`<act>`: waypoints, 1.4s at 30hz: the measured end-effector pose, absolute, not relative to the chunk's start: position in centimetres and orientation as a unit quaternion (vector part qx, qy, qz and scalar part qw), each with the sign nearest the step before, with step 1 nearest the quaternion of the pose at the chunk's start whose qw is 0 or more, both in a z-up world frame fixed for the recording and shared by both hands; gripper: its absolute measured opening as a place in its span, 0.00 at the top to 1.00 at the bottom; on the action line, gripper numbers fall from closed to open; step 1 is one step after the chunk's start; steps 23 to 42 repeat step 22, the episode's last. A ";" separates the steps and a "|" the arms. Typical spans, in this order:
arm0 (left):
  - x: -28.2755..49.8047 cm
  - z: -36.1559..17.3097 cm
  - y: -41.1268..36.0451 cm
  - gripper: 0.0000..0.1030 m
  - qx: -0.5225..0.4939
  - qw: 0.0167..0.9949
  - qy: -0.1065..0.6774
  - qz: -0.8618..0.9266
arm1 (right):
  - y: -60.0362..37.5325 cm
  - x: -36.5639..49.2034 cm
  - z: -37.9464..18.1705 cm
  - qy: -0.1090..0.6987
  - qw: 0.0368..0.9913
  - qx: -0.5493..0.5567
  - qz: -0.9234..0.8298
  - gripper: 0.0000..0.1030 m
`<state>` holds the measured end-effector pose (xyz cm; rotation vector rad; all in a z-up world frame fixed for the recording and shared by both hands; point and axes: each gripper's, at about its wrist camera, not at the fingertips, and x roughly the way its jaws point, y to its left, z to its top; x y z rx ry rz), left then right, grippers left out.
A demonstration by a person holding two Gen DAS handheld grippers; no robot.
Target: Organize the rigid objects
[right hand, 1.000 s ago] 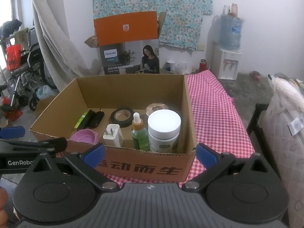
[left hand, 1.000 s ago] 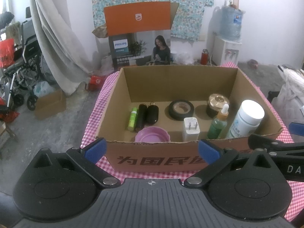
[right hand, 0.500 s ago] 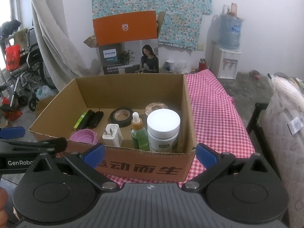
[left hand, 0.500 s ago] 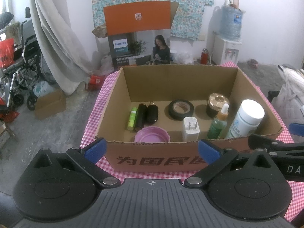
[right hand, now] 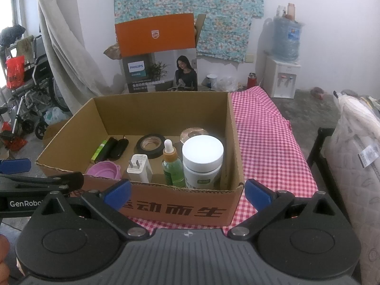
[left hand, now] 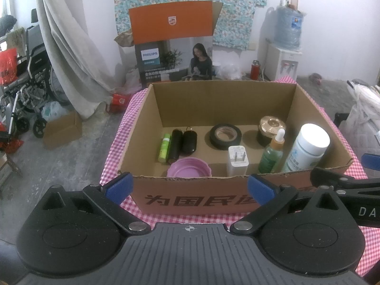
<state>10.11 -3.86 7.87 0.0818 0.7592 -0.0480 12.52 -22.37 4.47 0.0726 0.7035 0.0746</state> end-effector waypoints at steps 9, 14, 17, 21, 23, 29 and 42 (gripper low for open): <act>10.1 7.9 -3.7 0.00 0.040 0.927 0.371 -0.024 | -22.4 12.6 4.5 0.344 0.938 0.035 0.036 0.00; 10.1 7.9 -3.8 0.00 0.040 0.928 0.371 -0.024 | -22.4 12.6 4.5 0.344 0.937 0.035 0.036 0.00; 10.1 7.9 -3.7 0.00 0.040 0.928 0.371 -0.024 | -22.4 12.6 4.5 0.344 0.937 0.036 0.037 0.00; 10.1 7.9 -3.6 0.00 0.041 0.927 0.371 -0.025 | -22.4 12.6 4.5 0.345 0.937 0.036 0.037 0.00; 10.1 7.9 -3.7 0.00 0.040 0.927 0.371 -0.024 | -22.4 12.6 4.5 0.345 0.937 0.036 0.037 0.00; 10.1 7.9 -3.7 0.00 0.040 0.927 0.371 -0.024 | -22.4 12.6 4.5 0.345 0.937 0.036 0.037 0.00; 10.1 7.9 -3.7 0.00 0.040 0.927 0.371 -0.024 | -22.4 12.6 4.5 0.345 0.937 0.036 0.037 0.00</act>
